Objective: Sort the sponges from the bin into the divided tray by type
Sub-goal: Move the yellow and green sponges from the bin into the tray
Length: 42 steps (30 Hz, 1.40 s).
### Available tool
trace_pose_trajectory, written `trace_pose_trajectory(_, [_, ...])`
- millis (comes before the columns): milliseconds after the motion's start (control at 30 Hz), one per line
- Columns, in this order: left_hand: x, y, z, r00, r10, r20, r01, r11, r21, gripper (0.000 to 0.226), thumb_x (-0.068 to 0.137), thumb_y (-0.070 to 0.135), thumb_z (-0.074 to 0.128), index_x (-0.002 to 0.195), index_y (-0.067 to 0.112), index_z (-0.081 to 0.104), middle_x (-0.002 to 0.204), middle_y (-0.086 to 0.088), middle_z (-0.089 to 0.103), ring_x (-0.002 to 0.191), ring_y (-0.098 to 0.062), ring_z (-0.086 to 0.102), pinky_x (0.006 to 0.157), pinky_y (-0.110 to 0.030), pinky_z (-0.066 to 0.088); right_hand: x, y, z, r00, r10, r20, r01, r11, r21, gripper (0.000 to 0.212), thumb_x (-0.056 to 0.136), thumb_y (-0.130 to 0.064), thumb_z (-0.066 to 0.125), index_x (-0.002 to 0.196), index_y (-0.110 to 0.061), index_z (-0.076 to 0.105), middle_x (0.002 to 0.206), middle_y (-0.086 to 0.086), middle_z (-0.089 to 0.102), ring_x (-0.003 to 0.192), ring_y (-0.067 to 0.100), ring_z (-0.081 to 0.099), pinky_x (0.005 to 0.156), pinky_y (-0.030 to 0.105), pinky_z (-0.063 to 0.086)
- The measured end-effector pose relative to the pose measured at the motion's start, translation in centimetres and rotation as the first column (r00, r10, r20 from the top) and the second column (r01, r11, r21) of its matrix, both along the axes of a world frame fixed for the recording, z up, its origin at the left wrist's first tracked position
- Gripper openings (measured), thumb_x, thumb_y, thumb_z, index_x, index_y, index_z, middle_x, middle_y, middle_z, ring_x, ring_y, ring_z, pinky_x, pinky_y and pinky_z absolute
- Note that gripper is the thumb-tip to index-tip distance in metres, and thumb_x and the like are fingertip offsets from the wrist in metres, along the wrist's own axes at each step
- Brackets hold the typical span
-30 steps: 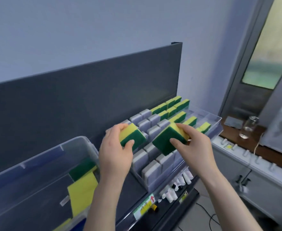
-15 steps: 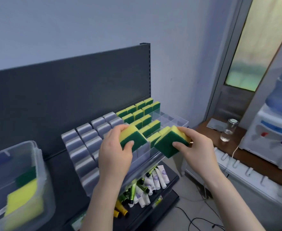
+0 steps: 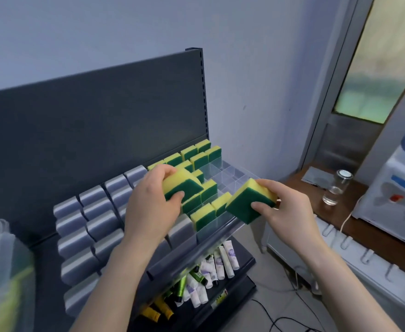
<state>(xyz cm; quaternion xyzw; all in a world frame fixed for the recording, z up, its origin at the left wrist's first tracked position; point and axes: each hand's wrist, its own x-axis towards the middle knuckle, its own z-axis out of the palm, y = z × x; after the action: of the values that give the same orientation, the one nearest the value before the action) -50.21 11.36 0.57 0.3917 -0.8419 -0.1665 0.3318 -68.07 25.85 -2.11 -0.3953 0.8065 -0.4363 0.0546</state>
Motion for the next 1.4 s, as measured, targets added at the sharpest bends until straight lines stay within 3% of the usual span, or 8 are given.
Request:
trace_pose_trajectory(267, [-5.5,-6.3,0.1,0.999,0.029,0.039,-0.029,1.0,0.009,0.039,0.084,0.023,0.067,0.119,0.032,0.052,0.104,0.017,0.051,0.089,-0.007,0.049,0.063,-0.017,0.036,-6.0,-6.9,0.8,0.998,0.06,-0.029,-0.058,0.997,0.049,0.04,0.078,-0.015,0.074,0.115,-0.025,0.064,0.094,-0.011,0.063,0.089,0.014,0.061,0.081,0.027,0.048])
trace_pose_trajectory(333, [-7.0,-7.8,0.3,0.998,0.032,0.055,-0.032,0.999,0.006,0.035,0.084,0.024,0.067,0.116,0.033,0.054,0.102,0.016,0.052,0.087,-0.007,0.049,0.06,-0.014,0.033,-7.8,-8.6,1.2,0.998,0.056,-0.038,-0.053,0.996,0.066,0.038,0.078,-0.015,0.073,0.113,-0.026,0.063,0.092,-0.009,0.064,0.088,0.015,0.061,0.08,0.029,0.048])
trace_pose_trajectory(467, [-9.4,-10.1,0.2,0.998,0.019,0.062,-0.021,0.999,0.025,0.03,0.083,0.028,0.069,0.11,0.03,0.055,0.101,0.014,0.054,0.088,-0.009,0.053,0.069,-0.022,0.041,-10.6,-11.2,1.1,0.998,0.059,-0.039,-0.054,0.993,0.105,0.035,0.076,-0.015,0.07,0.108,-0.027,0.062,0.092,-0.006,0.066,0.086,0.018,0.06,0.076,0.031,0.05])
trace_pose_trajectory(667, [-12.4,-12.0,-1.1,0.99,0.041,0.137,-0.048,0.998,0.05,0.03,0.081,0.034,0.07,0.106,0.028,0.054,0.1,0.014,0.056,0.086,-0.009,0.054,0.066,-0.021,0.044,-13.9,-14.9,-0.2,0.995,0.102,-0.002,-0.101,0.988,0.114,0.033,0.074,-0.013,0.07,0.103,-0.027,0.062,0.089,-0.006,0.066,0.085,0.018,0.06,0.077,0.033,0.05])
trace_pose_trajectory(933, [-16.2,-12.7,-3.1,0.956,0.148,0.254,-0.17,0.983,0.068,0.03,0.081,0.039,0.07,0.102,0.031,0.049,0.095,0.017,0.052,0.082,-0.007,0.053,0.065,-0.02,0.043,-17.9,-19.6,-2.4,0.973,0.231,0.016,-0.231,0.965,0.128,0.032,0.075,-0.01,0.071,0.104,-0.02,0.061,0.087,-0.009,0.06,0.081,0.013,0.054,0.07,0.021,0.037])
trace_pose_trajectory(1167, [-18.3,-12.7,-4.4,0.9,0.149,0.41,-0.205,0.974,0.095,0.023,0.082,0.037,0.068,0.097,0.032,0.05,0.09,0.016,0.053,0.078,-0.001,0.05,0.058,-0.012,0.034,-20.6,-22.4,-3.4,0.903,0.43,0.021,-0.417,0.862,0.287,0.036,0.076,-0.012,0.069,0.108,-0.026,0.059,0.093,-0.01,0.061,0.084,0.013,0.055,0.07,0.023,0.039])
trace_pose_trajectory(1300, [-19.6,-12.6,-4.7,0.863,0.117,0.491,-0.206,0.97,0.131,0.037,0.083,0.031,0.068,0.117,0.029,0.056,0.111,0.015,0.057,0.096,-0.007,0.056,0.076,-0.02,0.049,-21.5,-23.7,-3.0,0.824,0.564,-0.057,-0.494,0.763,0.416,0.042,0.078,-0.01,0.064,0.115,-0.029,0.06,0.105,-0.005,0.066,0.094,0.019,0.059,0.069,0.024,0.041])
trace_pose_trajectory(1400, [-20.0,-12.6,-4.7,0.839,0.098,0.535,-0.211,0.965,0.154,0.041,0.082,0.025,0.07,0.121,0.028,0.059,0.12,0.01,0.059,0.105,-0.012,0.057,0.086,-0.026,0.051,-21.9,-24.6,-2.4,0.745,0.659,-0.103,-0.533,0.681,0.501,0.046,0.079,-0.01,0.065,0.12,-0.029,0.06,0.115,-0.003,0.065,0.103,0.021,0.059,0.079,0.028,0.048])
